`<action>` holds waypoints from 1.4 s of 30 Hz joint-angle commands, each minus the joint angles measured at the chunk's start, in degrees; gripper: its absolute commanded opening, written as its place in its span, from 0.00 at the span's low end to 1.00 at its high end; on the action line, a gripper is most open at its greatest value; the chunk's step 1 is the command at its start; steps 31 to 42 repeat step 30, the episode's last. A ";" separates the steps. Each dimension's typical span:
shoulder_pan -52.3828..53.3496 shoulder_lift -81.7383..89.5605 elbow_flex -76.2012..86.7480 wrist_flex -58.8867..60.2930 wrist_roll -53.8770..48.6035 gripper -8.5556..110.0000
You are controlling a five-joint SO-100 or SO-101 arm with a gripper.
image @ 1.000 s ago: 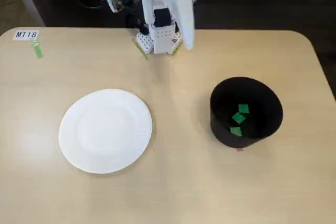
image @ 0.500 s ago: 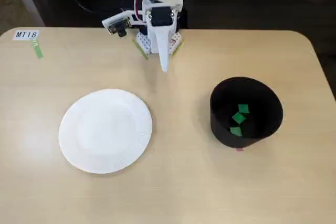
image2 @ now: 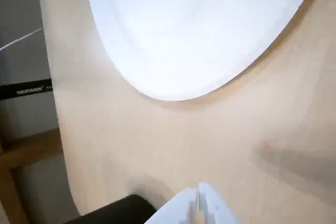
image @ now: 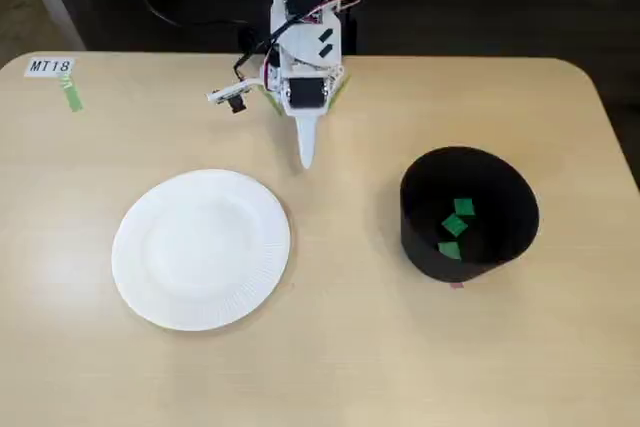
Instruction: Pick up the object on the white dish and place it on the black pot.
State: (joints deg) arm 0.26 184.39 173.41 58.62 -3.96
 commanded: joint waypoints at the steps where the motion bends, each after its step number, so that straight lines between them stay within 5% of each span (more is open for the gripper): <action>1: 0.44 6.33 0.62 -0.18 -0.79 0.07; 42: 0.44 6.42 3.08 -0.26 -0.88 0.07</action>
